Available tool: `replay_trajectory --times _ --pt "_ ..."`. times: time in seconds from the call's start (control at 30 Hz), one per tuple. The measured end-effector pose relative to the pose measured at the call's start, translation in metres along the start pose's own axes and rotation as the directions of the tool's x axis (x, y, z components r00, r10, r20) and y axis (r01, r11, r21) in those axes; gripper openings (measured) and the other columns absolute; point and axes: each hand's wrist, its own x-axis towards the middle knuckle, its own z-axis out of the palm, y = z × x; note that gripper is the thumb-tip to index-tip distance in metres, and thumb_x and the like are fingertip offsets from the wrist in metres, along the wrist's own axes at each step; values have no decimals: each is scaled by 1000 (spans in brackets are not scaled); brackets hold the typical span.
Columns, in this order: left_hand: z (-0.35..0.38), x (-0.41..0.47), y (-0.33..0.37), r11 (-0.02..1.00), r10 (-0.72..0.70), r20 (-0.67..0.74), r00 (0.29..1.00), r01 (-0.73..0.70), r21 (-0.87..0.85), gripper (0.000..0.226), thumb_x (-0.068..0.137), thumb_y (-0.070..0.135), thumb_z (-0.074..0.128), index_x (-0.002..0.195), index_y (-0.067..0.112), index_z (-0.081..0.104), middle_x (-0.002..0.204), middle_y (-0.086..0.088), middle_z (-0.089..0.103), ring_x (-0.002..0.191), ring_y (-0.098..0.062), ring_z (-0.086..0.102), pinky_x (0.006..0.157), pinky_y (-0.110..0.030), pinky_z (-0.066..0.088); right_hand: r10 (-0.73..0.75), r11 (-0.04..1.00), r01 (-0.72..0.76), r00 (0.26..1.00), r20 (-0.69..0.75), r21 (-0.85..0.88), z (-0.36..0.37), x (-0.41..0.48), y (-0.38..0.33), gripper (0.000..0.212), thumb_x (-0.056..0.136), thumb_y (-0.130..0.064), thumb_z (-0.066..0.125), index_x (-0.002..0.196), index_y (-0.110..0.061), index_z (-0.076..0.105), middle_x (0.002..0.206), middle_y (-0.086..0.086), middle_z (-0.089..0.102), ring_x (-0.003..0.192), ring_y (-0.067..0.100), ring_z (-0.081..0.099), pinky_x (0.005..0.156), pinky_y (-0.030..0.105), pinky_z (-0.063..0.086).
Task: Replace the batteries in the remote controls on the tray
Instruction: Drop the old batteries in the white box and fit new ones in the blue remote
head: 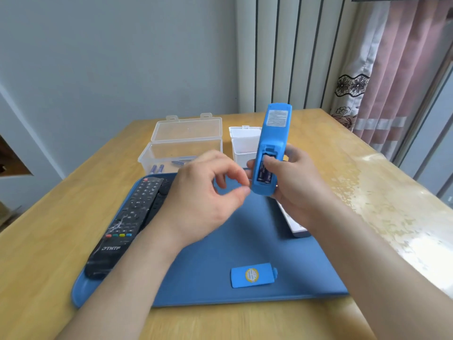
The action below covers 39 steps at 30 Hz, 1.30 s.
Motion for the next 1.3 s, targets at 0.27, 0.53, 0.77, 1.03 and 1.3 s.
replay_trajectory --times 0.27,0.53,0.77,1.03,1.3 --pt "23 -11 9 967 -191 737 649 -3 253 24 75 32 79 97 38 72 87 13 59 70 3 53 65 -16 43 -6 997 4 999 -34 -71 0 1 10 21 99 2 40 118 0 50 85 17 65 69 29 66 72 46 60" --pt "9 -5 10 926 -141 499 855 292 -240 22 75 1 76 86 20 70 75 0 63 66 -12 60 59 -23 50 145 986 -149 987 64 76 5 -5 13 20 100 -22 47 105 -12 64 83 14 66 73 25 61 71 37 49" --pt "13 5 -3 770 -337 -248 908 114 -628 18 82 1 69 88 18 67 72 4 71 66 -9 66 55 -19 51 202 959 -242 949 242 146 15 -8 13 61 98 -60 30 113 -13 67 80 6 64 60 19 56 58 29 48" --pt "17 4 -10 915 -220 -299 929 90 -394 22 74 15 80 85 31 72 79 3 65 69 -21 60 66 -38 55 169 943 -255 921 352 215 22 -15 10 63 97 -61 29 116 -12 64 74 4 62 60 18 50 58 27 46" --pt "16 4 -8 912 -221 -305 926 86 -402 18 77 9 78 87 21 70 80 -14 69 66 -18 64 70 -39 58 156 969 -194 960 232 154 22 -14 10 57 98 -57 36 103 -10 68 75 9 59 59 19 51 57 29 45"
